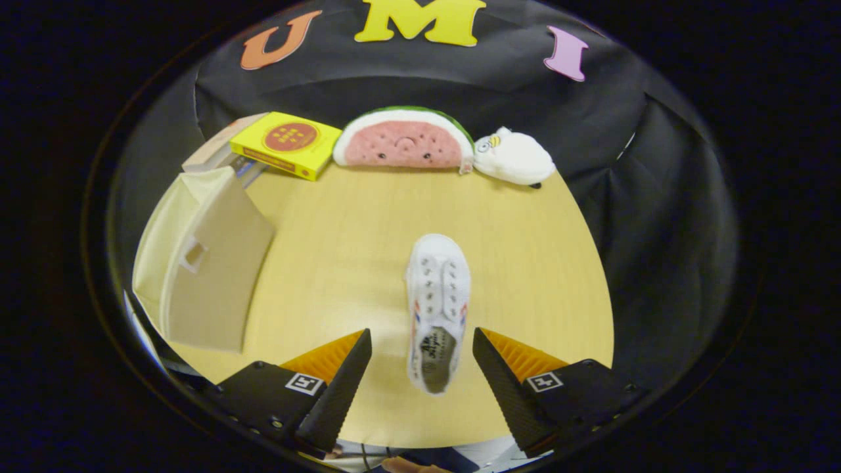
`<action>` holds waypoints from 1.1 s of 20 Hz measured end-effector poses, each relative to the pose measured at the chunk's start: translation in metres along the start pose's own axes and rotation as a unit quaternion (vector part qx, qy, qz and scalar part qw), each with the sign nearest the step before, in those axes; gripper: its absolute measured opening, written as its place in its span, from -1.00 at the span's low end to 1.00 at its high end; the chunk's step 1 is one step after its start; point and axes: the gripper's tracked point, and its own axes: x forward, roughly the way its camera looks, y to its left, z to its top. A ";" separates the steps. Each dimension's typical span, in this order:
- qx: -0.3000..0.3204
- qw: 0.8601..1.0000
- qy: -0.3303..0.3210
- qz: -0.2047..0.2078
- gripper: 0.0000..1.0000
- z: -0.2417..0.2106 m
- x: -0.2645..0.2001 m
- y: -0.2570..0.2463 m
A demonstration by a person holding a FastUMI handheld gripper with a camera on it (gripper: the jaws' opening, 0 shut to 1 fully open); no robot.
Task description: Open the storage box then place both shoes into the box .Put the left shoe in first, then the right shoe, with the right side of both shoes facing outward in a uniform manner.
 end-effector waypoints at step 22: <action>0.037 0.994 0.073 0.072 -0.98 -0.013 0.101 -0.028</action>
